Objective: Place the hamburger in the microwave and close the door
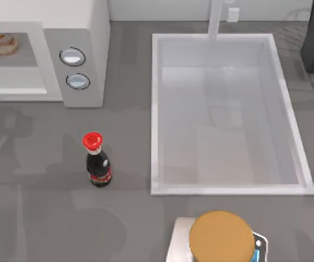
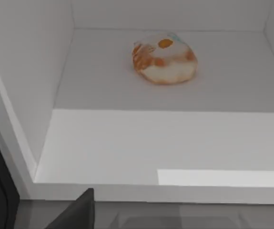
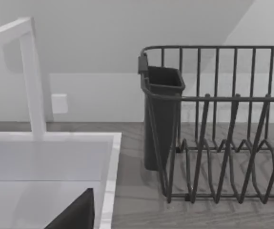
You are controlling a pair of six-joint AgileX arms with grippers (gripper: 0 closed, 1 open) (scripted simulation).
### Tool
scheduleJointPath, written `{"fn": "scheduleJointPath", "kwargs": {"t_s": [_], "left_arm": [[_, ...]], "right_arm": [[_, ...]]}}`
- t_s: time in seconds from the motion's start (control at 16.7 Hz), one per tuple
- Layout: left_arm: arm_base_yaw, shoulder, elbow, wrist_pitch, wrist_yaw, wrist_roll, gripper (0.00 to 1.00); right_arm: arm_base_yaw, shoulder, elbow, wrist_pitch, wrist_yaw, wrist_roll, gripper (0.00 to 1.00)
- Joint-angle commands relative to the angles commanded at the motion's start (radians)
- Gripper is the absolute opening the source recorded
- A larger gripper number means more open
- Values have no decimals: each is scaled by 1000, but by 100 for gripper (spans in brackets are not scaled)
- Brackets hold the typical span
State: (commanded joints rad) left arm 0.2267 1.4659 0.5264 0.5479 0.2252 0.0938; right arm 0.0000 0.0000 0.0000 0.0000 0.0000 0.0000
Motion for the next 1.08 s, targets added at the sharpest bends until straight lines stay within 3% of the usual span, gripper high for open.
{"fn": "scheduleJointPath", "kwargs": {"t_s": [0.6,1.08], "left_arm": [[-1,-90,12,-73,-9,-3,100],[-62,-512,-154,-219,-84,-33,100]], "right_arm": [[0,0,0,0,0,0,100],[0,0,0,0,0,0,100]]}}
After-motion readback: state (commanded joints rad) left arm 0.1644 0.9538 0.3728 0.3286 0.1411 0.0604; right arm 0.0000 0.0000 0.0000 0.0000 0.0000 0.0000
